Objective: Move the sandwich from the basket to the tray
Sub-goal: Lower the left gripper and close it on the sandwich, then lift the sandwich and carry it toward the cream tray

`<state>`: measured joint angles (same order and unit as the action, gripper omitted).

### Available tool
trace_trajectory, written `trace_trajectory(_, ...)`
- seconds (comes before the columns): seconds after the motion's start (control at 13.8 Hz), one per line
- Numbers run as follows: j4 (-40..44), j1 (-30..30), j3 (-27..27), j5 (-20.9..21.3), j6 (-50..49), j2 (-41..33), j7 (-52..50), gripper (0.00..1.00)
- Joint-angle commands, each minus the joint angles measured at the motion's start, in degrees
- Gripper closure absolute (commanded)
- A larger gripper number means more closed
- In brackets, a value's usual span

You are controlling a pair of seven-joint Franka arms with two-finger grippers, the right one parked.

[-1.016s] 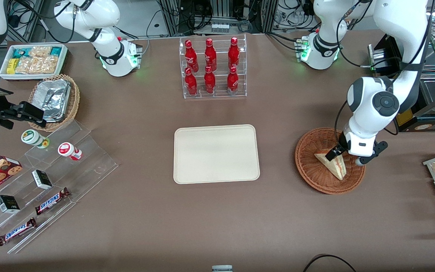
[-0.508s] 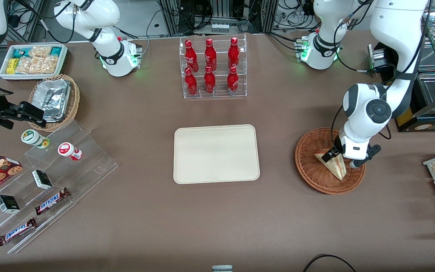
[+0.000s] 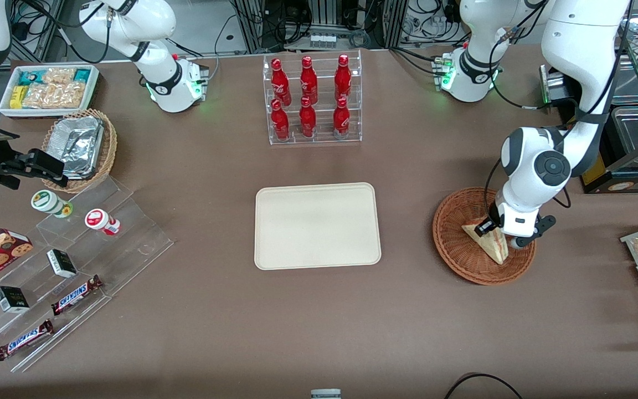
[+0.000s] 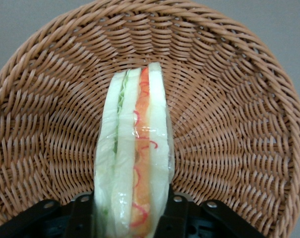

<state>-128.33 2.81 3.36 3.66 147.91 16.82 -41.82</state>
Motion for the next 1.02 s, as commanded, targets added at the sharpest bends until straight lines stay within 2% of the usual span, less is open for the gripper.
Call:
trace_trajectory(0.0, 3.59, 0.44, 0.16, 0.91, -7.69, -2.57, 0.6, 0.58)
trace_trajectory(0.22, 10.35, 3.6, 0.16, 0.91, -16.92, -3.98, -0.01, 0.58)
trace_trajectory(0.51, 22.66, 11.15, 0.16, 0.73, -28.62, -2.5, -2.91, 0.58)
trace_trajectory(0.73, 27.68, 17.74, 0.25, 0.56, -29.96, -0.3, -2.92, 0.58)
trace_trajectory(0.94, 33.47, 24.51, 0.25, 0.64, -29.87, 5.13, -2.31, 0.6)
